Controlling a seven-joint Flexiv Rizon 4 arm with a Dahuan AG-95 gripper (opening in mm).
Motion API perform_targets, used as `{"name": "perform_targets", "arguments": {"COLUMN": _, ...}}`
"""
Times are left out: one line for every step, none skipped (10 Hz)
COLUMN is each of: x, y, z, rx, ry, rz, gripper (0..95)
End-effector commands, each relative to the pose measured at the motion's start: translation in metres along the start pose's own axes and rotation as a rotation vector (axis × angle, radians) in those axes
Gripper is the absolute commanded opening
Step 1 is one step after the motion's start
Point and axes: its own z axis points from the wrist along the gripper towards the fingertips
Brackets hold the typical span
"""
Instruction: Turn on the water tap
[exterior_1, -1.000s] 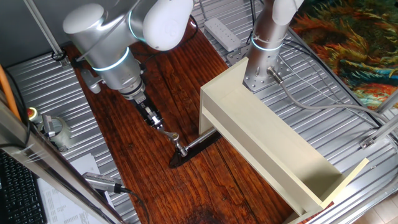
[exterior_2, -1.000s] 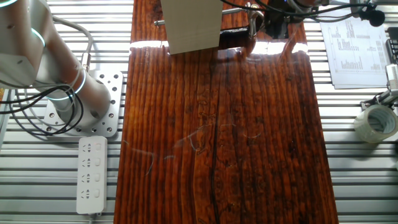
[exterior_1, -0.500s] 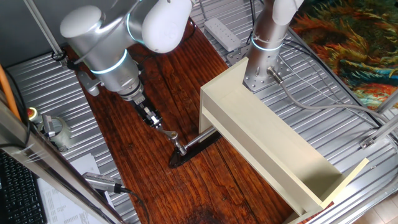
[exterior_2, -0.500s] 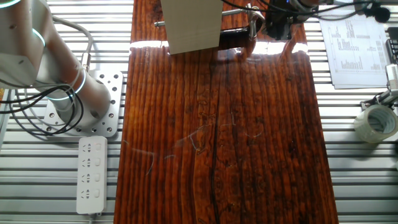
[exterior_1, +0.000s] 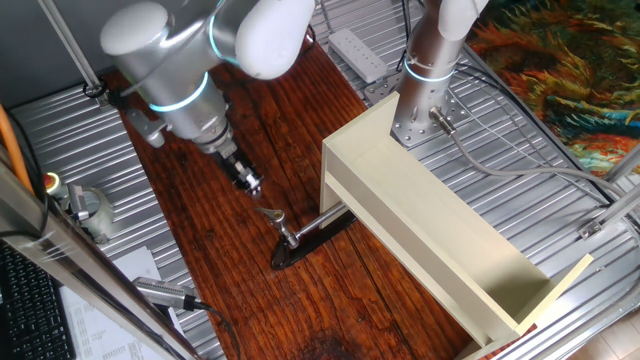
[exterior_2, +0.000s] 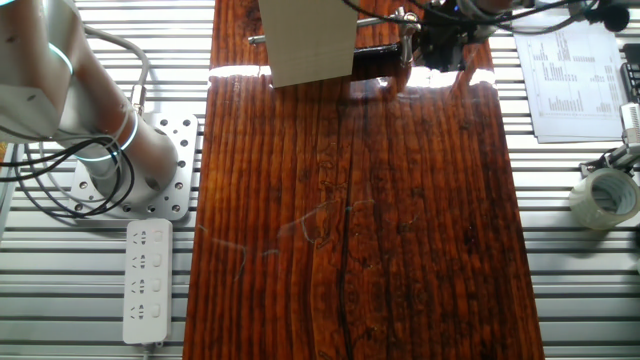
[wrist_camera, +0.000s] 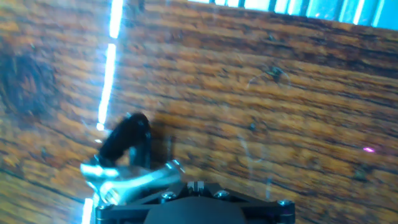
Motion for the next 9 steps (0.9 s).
{"name": "perform_targets", "arguments": {"x": 0.001, "y": 0.001, "z": -0.006, "rx": -0.011, "ry": 0.013, "rz": 0.104, "gripper": 0.0}}
{"name": "perform_targets", "arguments": {"x": 0.002, "y": 0.0, "z": -0.015, "rx": -0.014, "ry": -0.002, "rz": 0.172, "gripper": 19.0}}
{"name": "perform_targets", "arguments": {"x": -0.002, "y": -0.001, "z": -0.026, "rx": -0.016, "ry": -0.004, "rz": 0.222, "gripper": 19.0}}
{"name": "perform_targets", "arguments": {"x": -0.006, "y": -0.001, "z": -0.035, "rx": -0.019, "ry": -0.002, "rz": 0.261, "gripper": 19.0}}
{"name": "perform_targets", "arguments": {"x": -0.014, "y": 0.004, "z": -0.048, "rx": -0.047, "ry": -0.006, "rz": 0.336, "gripper": 19.0}}
{"name": "perform_targets", "arguments": {"x": -0.017, "y": 0.007, "z": -0.052, "rx": -0.052, "ry": -0.007, "rz": 0.366, "gripper": 19.0}}
{"name": "perform_targets", "arguments": {"x": -0.022, "y": 0.012, "z": -0.056, "rx": -0.056, "ry": -0.015, "rz": 0.411, "gripper": 19.0}}
{"name": "perform_targets", "arguments": {"x": -0.023, "y": 0.013, "z": -0.056, "rx": -0.072, "ry": -0.022, "rz": 0.441, "gripper": 19.0}}
{"name": "perform_targets", "arguments": {"x": -0.025, "y": 0.014, "z": -0.056, "rx": -0.095, "ry": -0.032, "rz": 0.457, "gripper": 19.0}}
